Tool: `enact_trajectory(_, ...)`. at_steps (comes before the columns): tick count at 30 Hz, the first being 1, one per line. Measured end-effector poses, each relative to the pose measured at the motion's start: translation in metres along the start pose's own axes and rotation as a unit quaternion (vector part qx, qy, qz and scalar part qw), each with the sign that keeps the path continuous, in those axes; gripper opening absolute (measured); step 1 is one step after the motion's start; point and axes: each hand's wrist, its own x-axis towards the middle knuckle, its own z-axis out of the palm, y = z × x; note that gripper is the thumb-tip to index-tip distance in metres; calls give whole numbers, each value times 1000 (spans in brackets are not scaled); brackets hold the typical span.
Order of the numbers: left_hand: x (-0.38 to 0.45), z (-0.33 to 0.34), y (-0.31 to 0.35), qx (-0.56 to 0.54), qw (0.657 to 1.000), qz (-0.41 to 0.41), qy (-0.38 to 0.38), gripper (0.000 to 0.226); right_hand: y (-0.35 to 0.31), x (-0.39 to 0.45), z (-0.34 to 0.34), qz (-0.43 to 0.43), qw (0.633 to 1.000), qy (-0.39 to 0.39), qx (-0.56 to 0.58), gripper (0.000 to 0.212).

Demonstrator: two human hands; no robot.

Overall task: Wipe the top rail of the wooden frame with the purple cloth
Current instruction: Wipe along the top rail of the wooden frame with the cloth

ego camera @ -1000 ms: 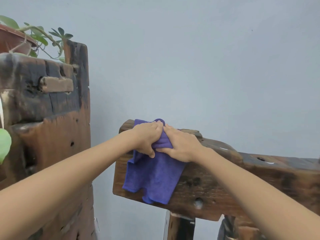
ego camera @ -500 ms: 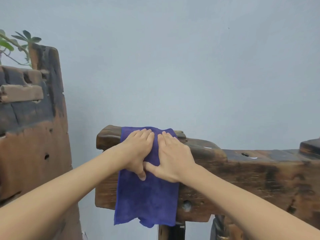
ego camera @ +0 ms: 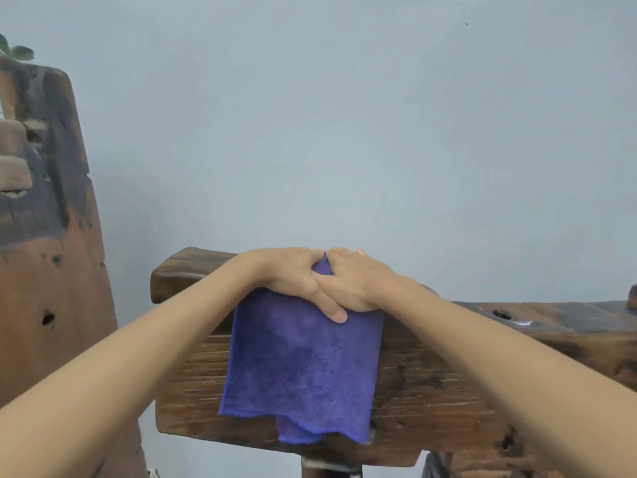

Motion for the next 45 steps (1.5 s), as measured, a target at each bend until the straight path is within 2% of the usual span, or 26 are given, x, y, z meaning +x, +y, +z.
enact_trajectory(3,11,0,11,12,1000,-17,-8,90,11,9,-7,11,999,-37,-1,70)
enact_trajectory(7,16,2,18,27,999,-40,1,102,23,11,-4,28,999,-39,20,48)
enact_trajectory(8,15,3,19,27,999,-40,2,106,24,10,-3,29,999,-31,23,49)
enact_trajectory(11,8,8,25,19,1000,-22,8,108,22,3,-2,16,999,-8,30,60)
enact_trajectory(15,1,21,42,39,998,1,50,115,27,-16,8,-15,999,-19,23,73)
enact_trajectory(19,-10,32,55,110,990,-16,85,114,30,-37,10,-46,999,-1,-7,75)
enact_trajectory(25,-25,52,61,272,956,-19,109,143,38,-70,15,-99,990,42,-94,80)
enact_trajectory(30,-36,69,63,321,937,19,134,139,54,-99,23,-135,972,81,-176,96)
enact_trajectory(33,-36,73,65,331,933,18,140,139,60,-98,17,-154,970,64,-174,104)
enact_trajectory(39,-17,66,73,303,948,14,99,160,66,-77,5,-148,979,16,-138,121)
enact_trajectory(45,12,56,89,312,948,5,65,153,84,-52,-5,-130,987,-25,-89,117)
